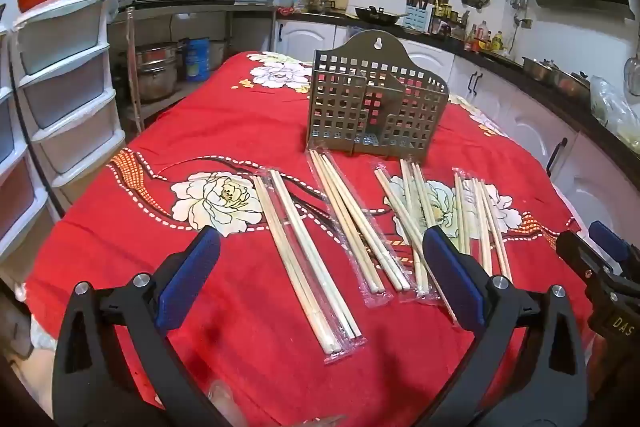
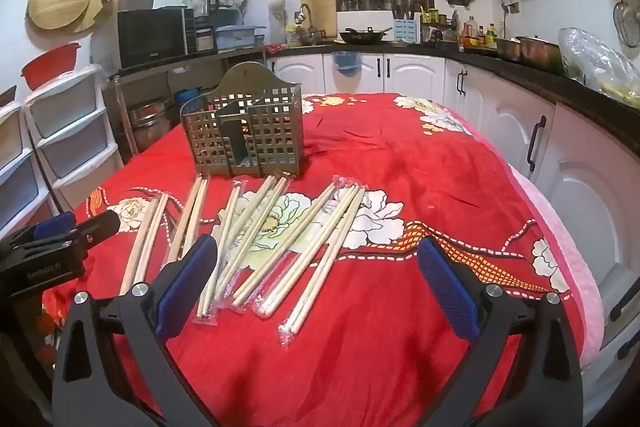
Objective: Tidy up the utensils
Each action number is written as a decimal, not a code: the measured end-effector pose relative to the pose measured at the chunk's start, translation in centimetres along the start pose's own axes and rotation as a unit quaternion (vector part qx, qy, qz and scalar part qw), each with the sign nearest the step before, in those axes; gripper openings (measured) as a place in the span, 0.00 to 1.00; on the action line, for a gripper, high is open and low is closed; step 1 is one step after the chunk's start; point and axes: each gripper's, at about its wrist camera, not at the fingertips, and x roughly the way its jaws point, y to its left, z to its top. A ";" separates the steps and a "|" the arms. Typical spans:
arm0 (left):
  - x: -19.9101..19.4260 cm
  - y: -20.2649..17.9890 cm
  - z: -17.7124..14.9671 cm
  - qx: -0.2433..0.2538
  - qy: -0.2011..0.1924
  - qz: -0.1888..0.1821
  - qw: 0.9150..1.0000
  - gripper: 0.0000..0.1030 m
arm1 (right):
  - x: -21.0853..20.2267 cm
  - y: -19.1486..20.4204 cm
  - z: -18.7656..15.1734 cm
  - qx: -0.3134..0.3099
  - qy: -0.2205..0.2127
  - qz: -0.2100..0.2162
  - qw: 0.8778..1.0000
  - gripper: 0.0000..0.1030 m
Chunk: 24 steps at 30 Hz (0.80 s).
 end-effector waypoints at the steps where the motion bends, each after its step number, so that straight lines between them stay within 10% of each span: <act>1: 0.0 0.0 0.0 0.000 -0.001 -0.001 1.000 0.90 | 0.0 0.0 0.0 0.000 0.001 0.000 1.000 0.94; 24: -0.1 -0.5 0.1 -0.002 -0.002 -0.003 1.000 0.90 | 0.0 0.1 0.0 0.002 0.001 0.002 1.000 0.94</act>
